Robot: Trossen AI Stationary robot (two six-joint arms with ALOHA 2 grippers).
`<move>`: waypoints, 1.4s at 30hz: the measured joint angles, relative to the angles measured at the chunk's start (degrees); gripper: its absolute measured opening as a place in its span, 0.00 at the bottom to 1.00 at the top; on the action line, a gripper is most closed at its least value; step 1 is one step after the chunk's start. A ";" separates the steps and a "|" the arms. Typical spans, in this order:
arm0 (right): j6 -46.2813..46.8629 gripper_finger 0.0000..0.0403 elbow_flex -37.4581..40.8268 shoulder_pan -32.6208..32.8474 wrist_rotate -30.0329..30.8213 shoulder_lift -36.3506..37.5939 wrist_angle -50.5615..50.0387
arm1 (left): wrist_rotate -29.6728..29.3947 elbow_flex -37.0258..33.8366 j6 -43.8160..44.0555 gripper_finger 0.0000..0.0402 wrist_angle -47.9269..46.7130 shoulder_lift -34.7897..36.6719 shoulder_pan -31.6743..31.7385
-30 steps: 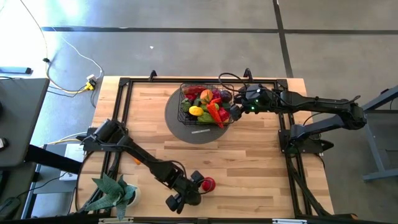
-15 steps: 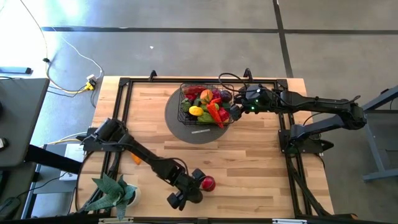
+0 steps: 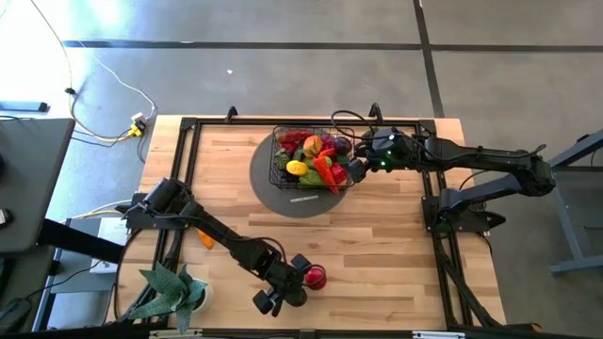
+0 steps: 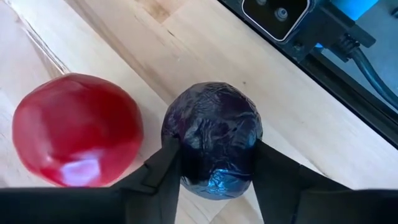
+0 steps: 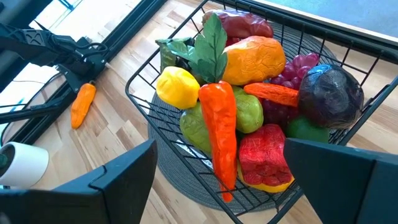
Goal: Build produce basket
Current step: Put the dark purple plum into the black mesh basket
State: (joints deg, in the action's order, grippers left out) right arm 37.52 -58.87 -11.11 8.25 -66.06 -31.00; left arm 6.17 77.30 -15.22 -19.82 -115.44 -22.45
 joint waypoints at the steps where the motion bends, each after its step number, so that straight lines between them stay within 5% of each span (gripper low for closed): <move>1: -0.01 0.82 0.00 0.00 0.00 0.00 -0.01 | -0.02 0.02 0.00 0.36 -0.14 0.02 0.06; 13: -0.01 0.82 0.00 0.02 0.00 0.00 -0.02 | 0.31 0.07 -0.02 0.34 -2.02 0.24 0.69; 42: -2.65 0.82 -0.07 0.02 -0.79 0.00 0.18 | -10.43 -0.13 0.53 0.32 -15.83 9.99 6.76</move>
State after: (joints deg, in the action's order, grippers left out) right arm 34.87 -58.94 -11.09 7.46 -66.06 -30.83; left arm -4.26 77.17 -14.70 -35.65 -105.45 -15.69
